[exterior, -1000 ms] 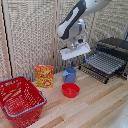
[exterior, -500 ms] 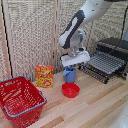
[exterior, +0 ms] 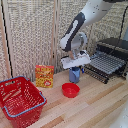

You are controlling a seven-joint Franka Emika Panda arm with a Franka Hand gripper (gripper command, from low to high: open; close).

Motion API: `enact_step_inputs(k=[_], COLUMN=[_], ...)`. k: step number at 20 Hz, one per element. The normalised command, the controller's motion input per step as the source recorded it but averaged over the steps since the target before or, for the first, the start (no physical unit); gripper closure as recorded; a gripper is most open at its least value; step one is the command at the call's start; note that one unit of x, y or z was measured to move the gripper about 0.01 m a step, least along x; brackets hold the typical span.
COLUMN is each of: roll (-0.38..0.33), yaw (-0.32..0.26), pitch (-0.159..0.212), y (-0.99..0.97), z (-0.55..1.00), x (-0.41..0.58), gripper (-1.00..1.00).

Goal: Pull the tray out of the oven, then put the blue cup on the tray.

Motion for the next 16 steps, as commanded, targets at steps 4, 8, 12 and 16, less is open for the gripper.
enact_step_inputs(k=[4,8,12,16], roll=[0.0,-0.001,0.0,-0.048], yaw=[0.0,-0.006,-0.202,-0.277], pitch=[-0.016,-0.012,-0.096,-0.173], y=[0.0,0.04,0.0,0.06], z=[0.0,0.0,0.06,0.36], x=[-0.047,-0.019,0.109,0.13], gripper=[1.0,1.0,1.0,1.0])
